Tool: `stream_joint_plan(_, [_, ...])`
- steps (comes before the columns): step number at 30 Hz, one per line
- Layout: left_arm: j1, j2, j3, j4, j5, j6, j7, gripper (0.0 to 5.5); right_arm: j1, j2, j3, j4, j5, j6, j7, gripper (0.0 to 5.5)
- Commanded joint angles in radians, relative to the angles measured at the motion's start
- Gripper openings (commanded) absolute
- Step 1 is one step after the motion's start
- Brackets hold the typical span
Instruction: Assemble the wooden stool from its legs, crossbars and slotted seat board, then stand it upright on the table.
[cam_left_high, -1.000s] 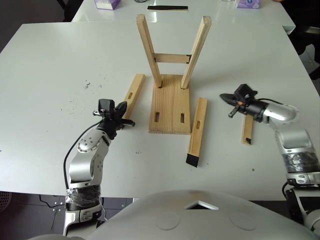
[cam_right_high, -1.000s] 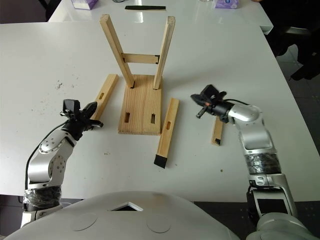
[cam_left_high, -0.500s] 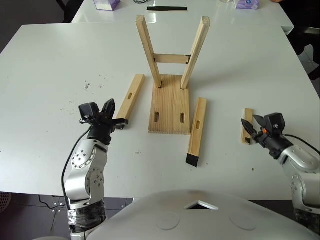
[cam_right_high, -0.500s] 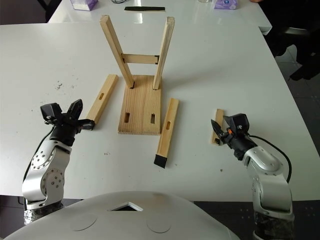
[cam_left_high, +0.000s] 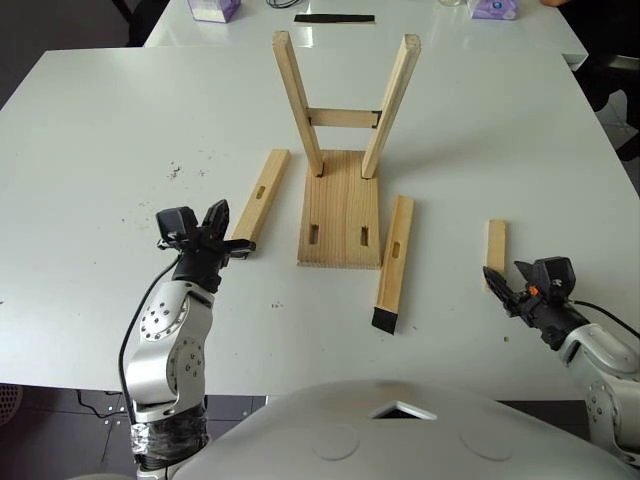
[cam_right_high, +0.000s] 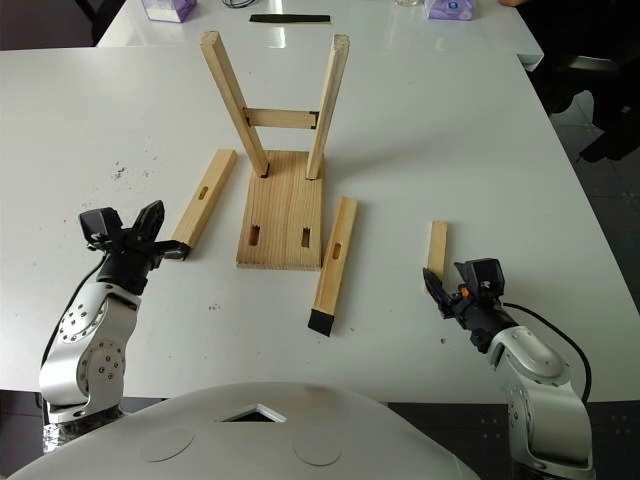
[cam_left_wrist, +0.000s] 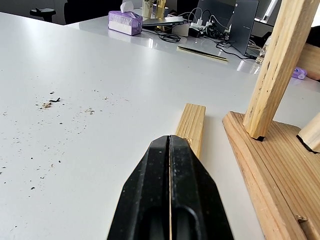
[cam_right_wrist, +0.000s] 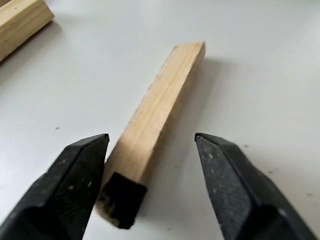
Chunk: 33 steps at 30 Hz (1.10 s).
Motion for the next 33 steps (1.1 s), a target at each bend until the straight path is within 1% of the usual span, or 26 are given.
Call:
stream_joint_plan(1, [-0.018,0.016,-0.004,0.012,-0.005,0.013,-0.005,0.0,0.024,0.0,0.014,0.051,-0.011,-0.013,-0.006,3.18])
stream_joint_plan(5, [-0.016,0.014,-0.004,0.016,-0.004,0.01,-0.007,0.0,0.013,-0.004,0.017,0.078,-0.011,-0.027,-0.011,3.18])
stream_joint_plan(9, [-0.025,0.013,-0.01,0.031,0.003,0.005,-0.007,0.0,0.017,-0.006,0.029,0.15,-0.033,-0.085,-0.011,3.18])
stream_joint_plan(15, [-0.035,0.011,-0.022,0.055,0.012,-0.005,-0.007,0.0,0.062,-0.045,0.021,0.27,-0.035,-0.219,0.057,2.39])
stream_joint_plan(21, [-0.031,0.004,-0.029,0.06,0.013,-0.019,0.002,0.0,0.042,-0.067,0.009,0.325,-0.021,-0.282,0.089,1.56])
stream_joint_plan(24, [-0.029,-0.008,-0.025,0.056,0.006,-0.029,0.01,0.0,-0.013,-0.069,0.007,0.353,-0.025,-0.292,0.07,1.06])
stream_joint_plan(29, [-0.017,-0.044,-0.026,0.026,-0.005,-0.048,0.03,0.0,-0.116,-0.098,0.025,0.372,-0.045,-0.285,0.055,0.42])
stream_joint_plan(33, [0.003,-0.084,-0.027,-0.012,-0.022,-0.068,0.051,0.0,-0.18,-0.14,0.046,0.381,-0.061,-0.277,0.068,0.42])
